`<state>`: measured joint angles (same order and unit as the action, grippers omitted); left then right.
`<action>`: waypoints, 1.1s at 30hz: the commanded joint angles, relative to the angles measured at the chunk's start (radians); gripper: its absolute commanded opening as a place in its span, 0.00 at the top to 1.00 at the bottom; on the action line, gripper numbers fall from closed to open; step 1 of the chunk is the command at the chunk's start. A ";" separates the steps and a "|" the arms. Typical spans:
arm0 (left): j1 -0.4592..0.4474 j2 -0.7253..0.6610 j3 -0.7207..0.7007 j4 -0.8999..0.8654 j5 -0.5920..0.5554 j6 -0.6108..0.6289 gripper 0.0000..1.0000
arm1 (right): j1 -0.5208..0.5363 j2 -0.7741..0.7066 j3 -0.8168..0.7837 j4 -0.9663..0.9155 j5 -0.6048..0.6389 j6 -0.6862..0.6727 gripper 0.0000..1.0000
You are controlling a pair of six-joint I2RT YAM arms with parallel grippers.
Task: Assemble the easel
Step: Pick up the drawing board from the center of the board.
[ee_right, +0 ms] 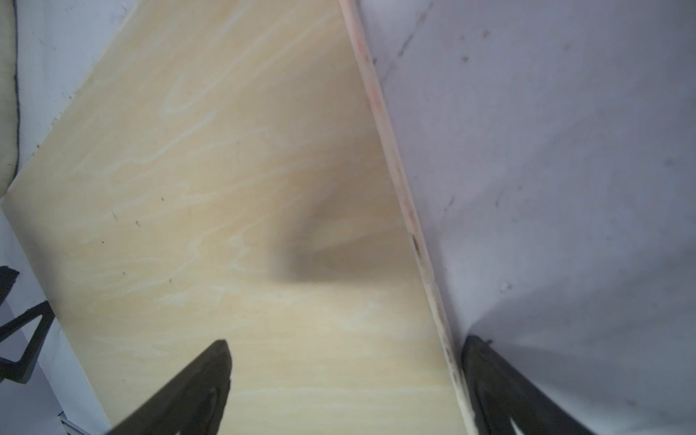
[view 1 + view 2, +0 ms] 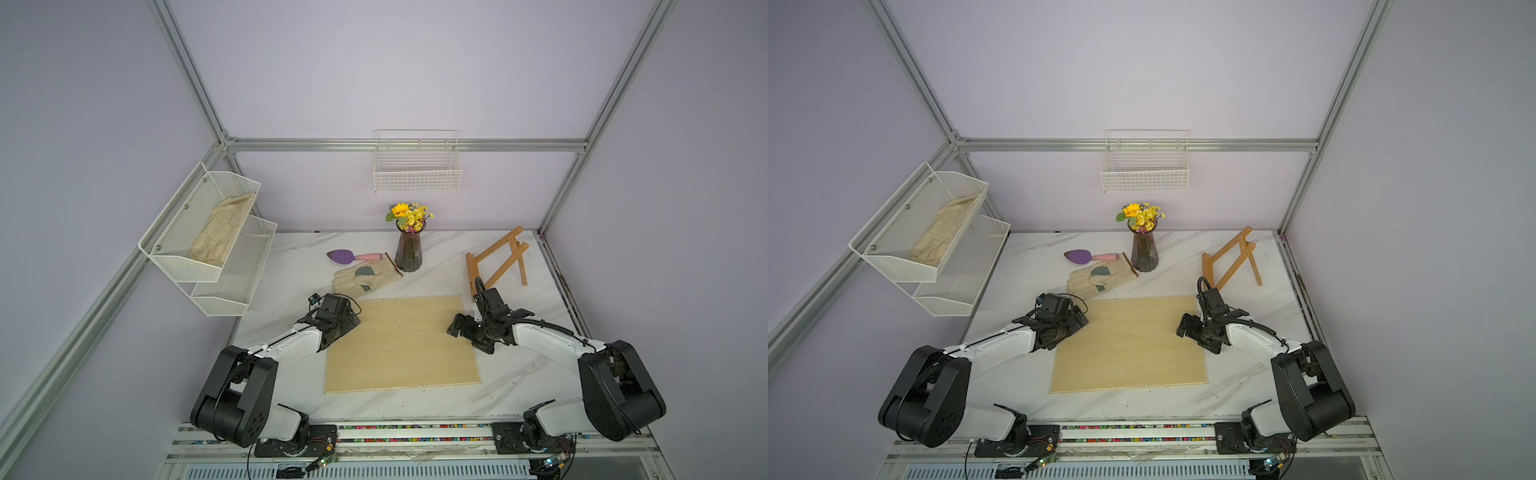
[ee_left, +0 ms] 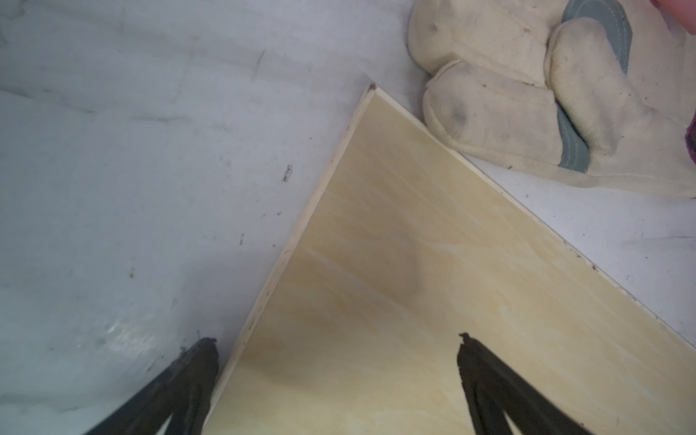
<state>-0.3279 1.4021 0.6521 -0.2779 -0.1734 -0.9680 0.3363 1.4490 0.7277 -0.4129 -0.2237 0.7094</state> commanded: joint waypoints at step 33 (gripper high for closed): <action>-0.057 -0.100 -0.094 0.155 0.366 -0.084 0.00 | 0.003 0.042 -0.060 0.360 -0.619 -0.002 0.03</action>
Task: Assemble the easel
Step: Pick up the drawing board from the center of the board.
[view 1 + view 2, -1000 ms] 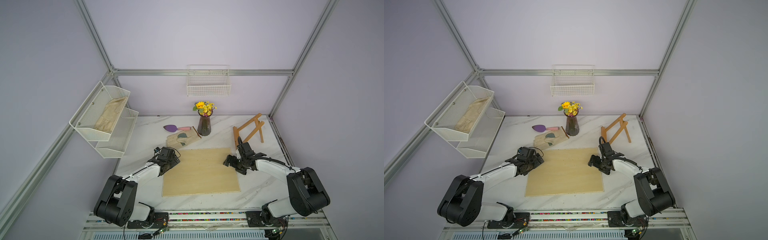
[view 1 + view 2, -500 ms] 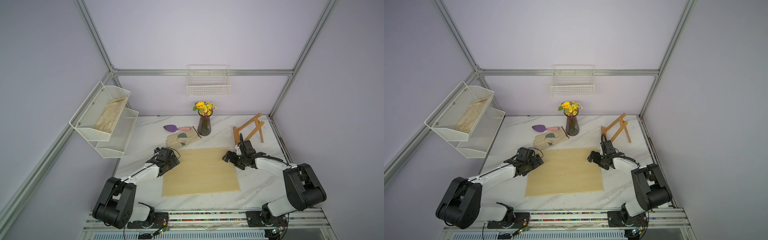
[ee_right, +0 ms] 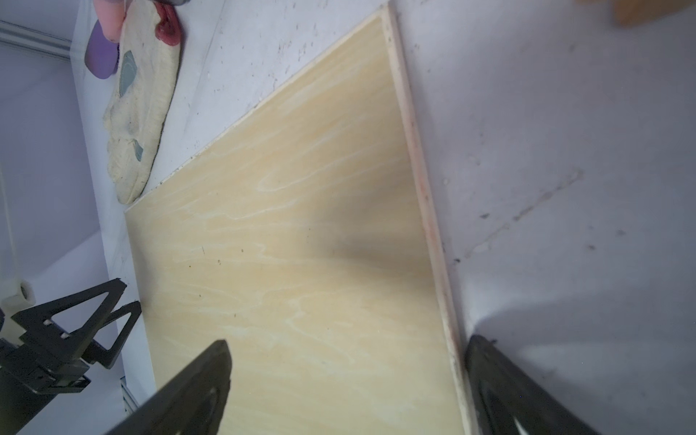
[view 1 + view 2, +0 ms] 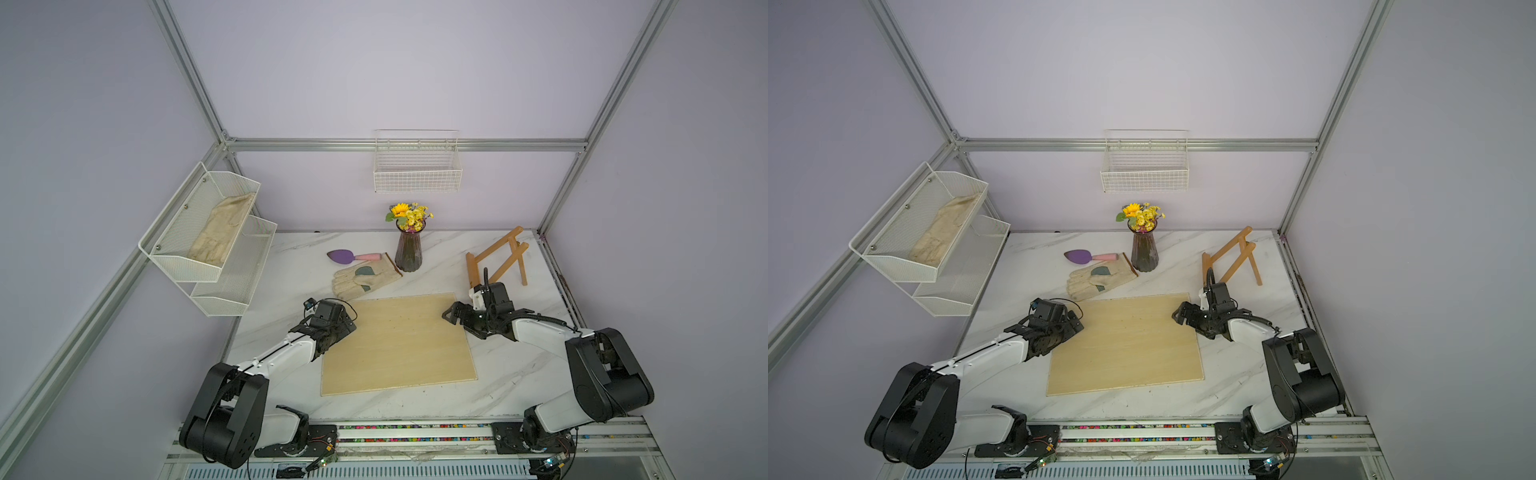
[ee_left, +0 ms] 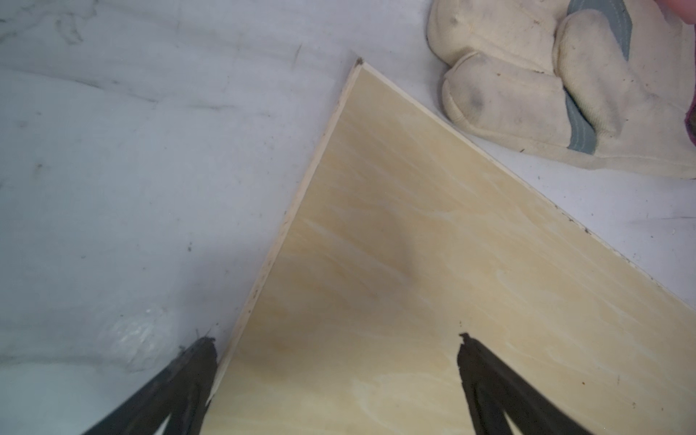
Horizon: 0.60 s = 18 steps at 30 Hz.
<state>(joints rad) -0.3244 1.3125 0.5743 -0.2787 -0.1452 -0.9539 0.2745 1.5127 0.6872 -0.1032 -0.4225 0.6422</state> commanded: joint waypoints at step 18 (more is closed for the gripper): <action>-0.047 -0.020 -0.052 0.179 0.325 -0.124 0.00 | 0.020 -0.227 -0.061 0.051 -0.544 0.127 0.03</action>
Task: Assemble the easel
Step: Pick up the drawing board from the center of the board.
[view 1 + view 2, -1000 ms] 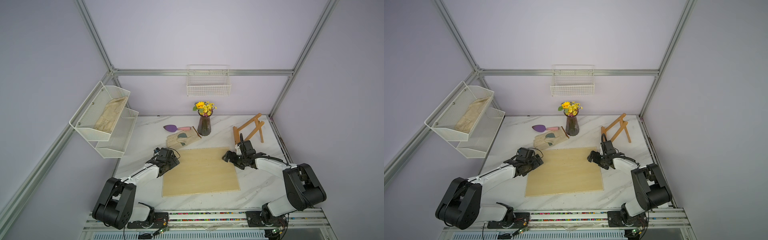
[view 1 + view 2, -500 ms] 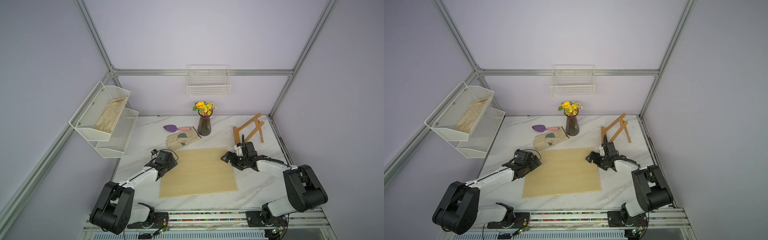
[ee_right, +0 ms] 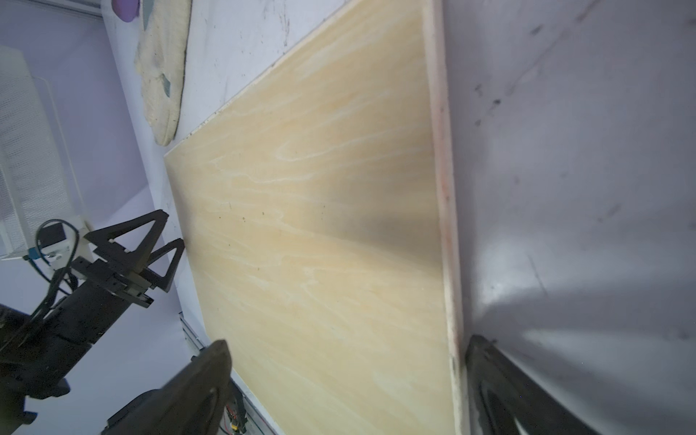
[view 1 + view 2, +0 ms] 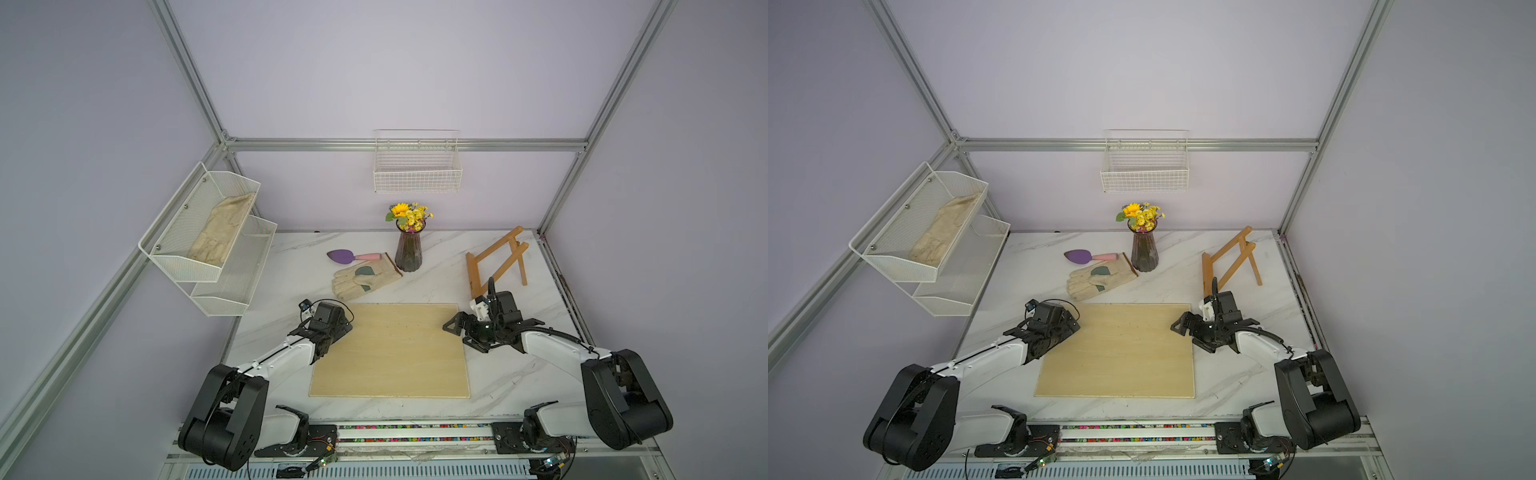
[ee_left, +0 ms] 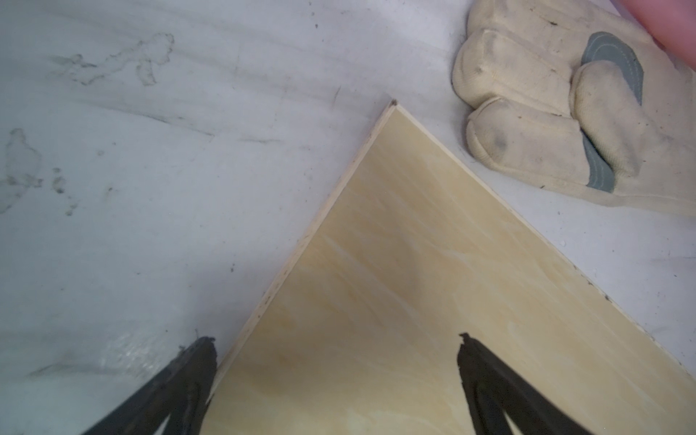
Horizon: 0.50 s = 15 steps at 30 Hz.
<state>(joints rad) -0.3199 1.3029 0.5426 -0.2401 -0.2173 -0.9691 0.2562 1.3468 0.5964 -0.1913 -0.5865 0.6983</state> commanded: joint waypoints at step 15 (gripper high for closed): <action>-0.019 -0.051 -0.076 0.212 0.489 -0.150 0.00 | -0.009 -0.170 -0.039 0.245 -0.446 0.282 0.03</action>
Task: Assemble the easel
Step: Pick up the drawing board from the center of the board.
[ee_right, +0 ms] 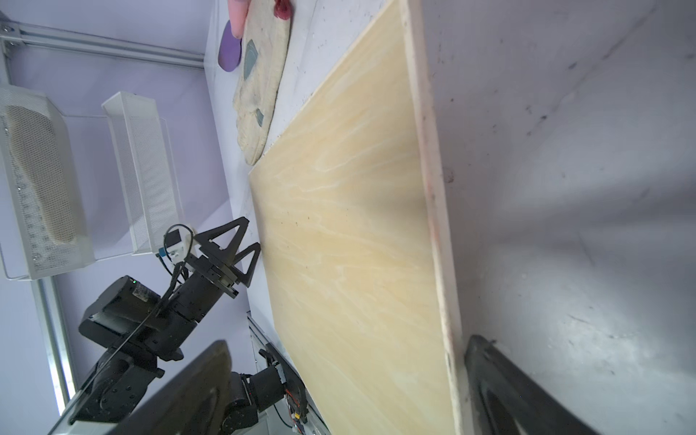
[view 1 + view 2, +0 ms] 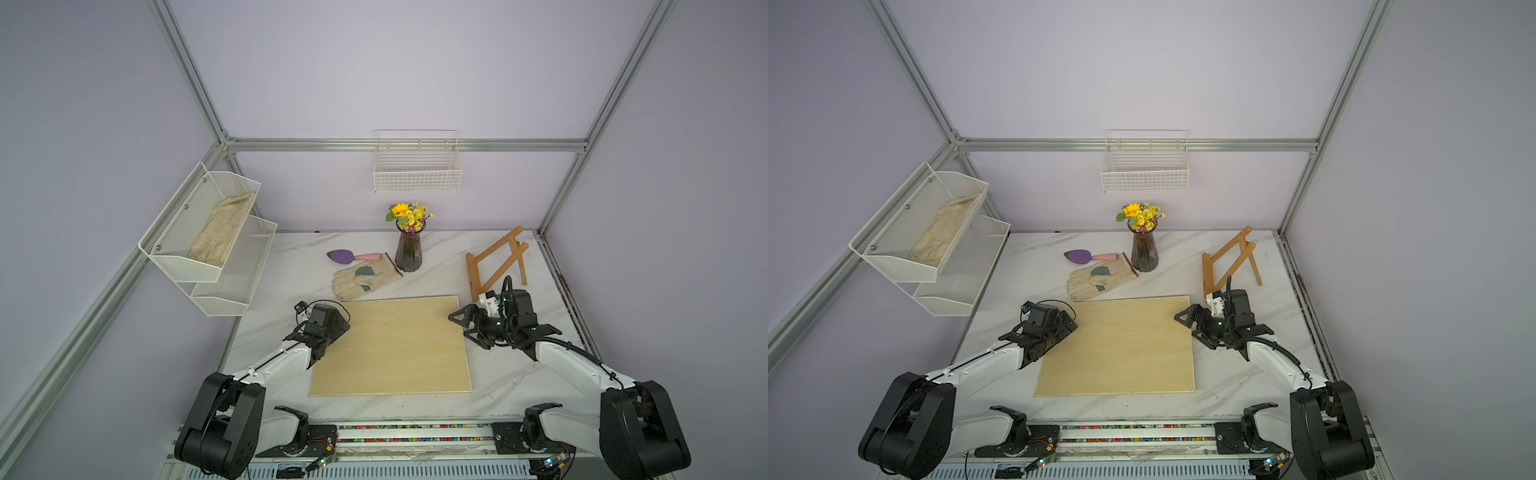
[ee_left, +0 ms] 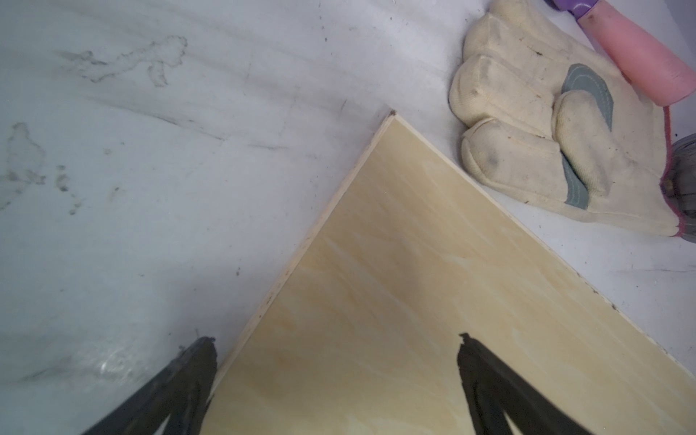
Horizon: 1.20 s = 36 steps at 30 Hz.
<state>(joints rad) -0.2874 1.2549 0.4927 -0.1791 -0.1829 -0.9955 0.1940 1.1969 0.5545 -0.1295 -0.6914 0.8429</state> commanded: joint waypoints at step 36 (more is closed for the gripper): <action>-0.035 -0.037 -0.014 0.057 0.396 -0.075 0.00 | -0.008 -0.150 0.109 -0.054 -0.203 0.115 0.03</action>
<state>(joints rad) -0.2874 1.2278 0.4648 -0.0864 0.0154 -1.0367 0.1738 1.0698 0.6067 -0.1459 -0.8917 1.0054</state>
